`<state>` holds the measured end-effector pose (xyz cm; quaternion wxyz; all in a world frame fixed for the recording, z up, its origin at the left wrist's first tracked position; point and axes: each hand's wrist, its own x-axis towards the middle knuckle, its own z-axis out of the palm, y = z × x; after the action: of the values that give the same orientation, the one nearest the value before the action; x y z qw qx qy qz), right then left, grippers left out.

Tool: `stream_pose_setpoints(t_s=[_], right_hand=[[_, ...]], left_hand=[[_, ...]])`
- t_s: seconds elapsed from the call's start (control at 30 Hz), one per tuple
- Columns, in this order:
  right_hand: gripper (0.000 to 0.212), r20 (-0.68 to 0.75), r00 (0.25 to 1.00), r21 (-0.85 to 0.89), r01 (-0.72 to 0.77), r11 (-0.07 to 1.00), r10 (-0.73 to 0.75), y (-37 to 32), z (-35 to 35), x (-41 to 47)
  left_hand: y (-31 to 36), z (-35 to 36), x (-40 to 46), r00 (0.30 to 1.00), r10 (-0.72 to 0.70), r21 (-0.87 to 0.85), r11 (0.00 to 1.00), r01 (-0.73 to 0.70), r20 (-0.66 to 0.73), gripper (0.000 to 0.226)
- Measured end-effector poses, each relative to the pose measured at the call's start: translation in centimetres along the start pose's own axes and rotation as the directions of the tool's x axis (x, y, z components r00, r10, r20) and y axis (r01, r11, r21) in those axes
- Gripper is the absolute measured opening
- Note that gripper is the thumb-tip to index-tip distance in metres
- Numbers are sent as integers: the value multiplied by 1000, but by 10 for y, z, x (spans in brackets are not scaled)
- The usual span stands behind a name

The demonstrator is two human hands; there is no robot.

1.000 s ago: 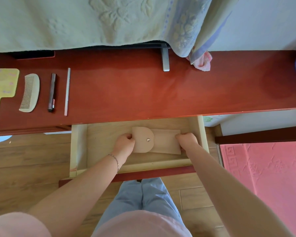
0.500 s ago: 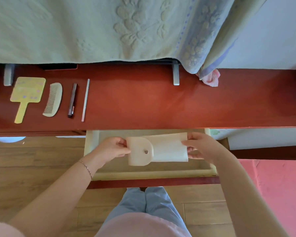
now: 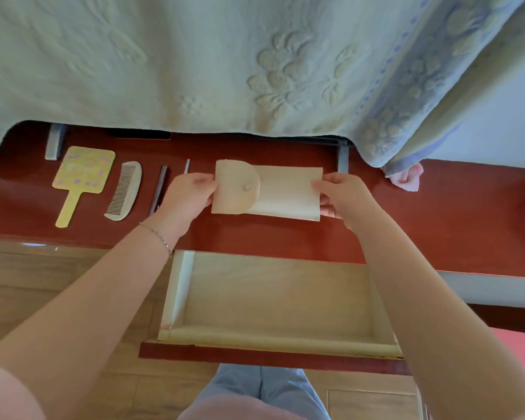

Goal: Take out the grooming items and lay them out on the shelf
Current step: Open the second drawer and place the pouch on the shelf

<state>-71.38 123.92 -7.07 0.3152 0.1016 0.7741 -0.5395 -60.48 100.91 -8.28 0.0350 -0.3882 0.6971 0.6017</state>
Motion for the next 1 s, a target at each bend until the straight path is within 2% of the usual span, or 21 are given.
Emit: stream_pose_setpoints(t_s=[0.1,0.2,0.3,0.4,0.47,0.53,0.6,0.67,0.77,0.87,0.93,1.0], right_hand=[[24,-93,995,-83,26,996,-34,-4,11,25],[25,-189,969,-283,103,953,-161,-4,17,36],[28,-236,929,-509,132,851,-286,-1,22,39],[27,-241,915,-591,125,797,-323,6,25,39],[26,-243,905,-619,132,774,-349,10,25,37],[27,-219,855,-697,199,689,-470,12,25,29],[31,-153,762,-738,335,586,-629,18,25,15],[33,-40,673,-745,472,471,-738,29,25,-4],[38,156,620,-747,583,319,-769,56,25,-34],[55,354,676,-781,594,193,-647,90,27,-61],[66,432,709,-810,577,105,-558,113,27,-76],[75,474,726,-827,562,32,-498,133,26,-89]], left_hand=[[2,5,21,999,9,115,993,-4,-45,5],[8,14,27,998,15,152,988,-6,-59,19],[12,22,28,995,35,157,987,-20,-95,36],[9,25,26,989,103,253,965,-72,-110,40],[8,26,20,981,178,287,947,-148,-81,34],[9,25,12,962,259,323,921,-218,-87,38],[7,25,6,927,366,369,875,-313,-81,34],[1,24,-2,867,496,469,778,-418,-51,23],[-11,29,-31,762,639,565,592,-574,106,36],[-37,39,-66,640,681,603,356,-714,355,42],[-63,45,-81,574,635,596,215,-774,517,49],[-88,48,-92,529,542,567,113,-816,653,60]])
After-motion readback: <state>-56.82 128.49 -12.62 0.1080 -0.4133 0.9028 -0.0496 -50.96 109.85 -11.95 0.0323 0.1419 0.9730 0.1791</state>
